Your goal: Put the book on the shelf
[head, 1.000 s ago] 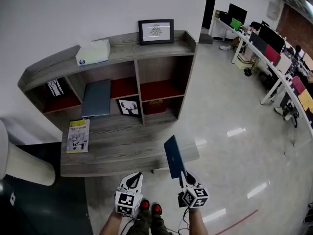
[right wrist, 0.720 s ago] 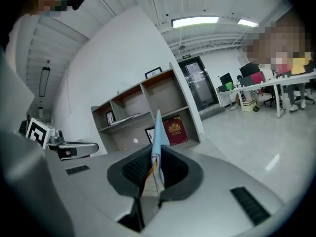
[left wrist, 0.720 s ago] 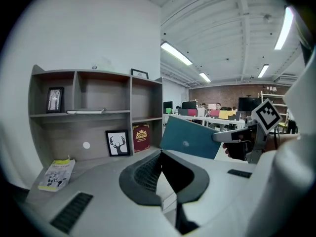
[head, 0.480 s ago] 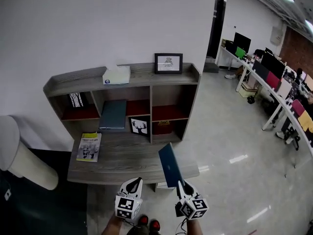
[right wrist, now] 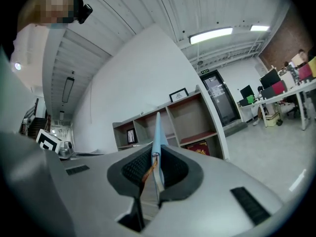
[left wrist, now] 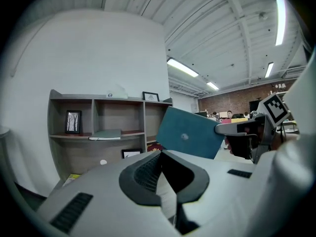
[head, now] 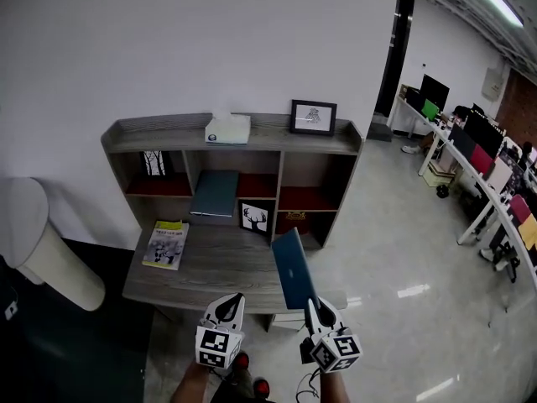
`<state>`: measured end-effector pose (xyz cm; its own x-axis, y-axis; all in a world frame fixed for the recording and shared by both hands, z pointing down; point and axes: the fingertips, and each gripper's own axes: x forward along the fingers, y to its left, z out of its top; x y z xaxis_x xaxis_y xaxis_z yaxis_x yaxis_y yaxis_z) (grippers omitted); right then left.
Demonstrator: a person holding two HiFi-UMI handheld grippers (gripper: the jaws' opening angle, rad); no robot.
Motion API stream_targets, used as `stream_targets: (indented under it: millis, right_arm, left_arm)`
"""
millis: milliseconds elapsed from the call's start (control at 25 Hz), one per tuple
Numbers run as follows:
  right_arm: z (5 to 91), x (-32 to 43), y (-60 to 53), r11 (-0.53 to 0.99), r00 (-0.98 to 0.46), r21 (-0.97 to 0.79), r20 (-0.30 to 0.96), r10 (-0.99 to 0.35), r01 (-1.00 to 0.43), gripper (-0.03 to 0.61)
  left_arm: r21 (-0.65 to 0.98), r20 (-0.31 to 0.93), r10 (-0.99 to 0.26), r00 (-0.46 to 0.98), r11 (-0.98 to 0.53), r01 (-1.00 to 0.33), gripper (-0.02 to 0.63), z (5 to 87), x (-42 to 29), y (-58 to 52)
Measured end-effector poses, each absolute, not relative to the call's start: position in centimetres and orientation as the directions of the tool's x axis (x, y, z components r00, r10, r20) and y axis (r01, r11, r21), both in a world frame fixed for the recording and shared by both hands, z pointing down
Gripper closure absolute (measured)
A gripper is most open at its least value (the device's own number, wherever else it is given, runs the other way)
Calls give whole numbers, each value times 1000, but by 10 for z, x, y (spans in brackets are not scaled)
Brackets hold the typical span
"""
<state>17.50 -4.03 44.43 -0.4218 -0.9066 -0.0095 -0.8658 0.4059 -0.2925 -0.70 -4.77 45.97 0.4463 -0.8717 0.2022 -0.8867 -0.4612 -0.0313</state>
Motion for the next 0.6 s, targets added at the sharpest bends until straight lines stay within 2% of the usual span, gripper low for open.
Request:
stream_targets:
  millis: [600]
  right_arm:
    - [414,125,-136,500,-498,-267,-83,-863,-824,517]
  left_arm:
    - [-35,206,-896,393,-408,-912,607,449,-56,-141]
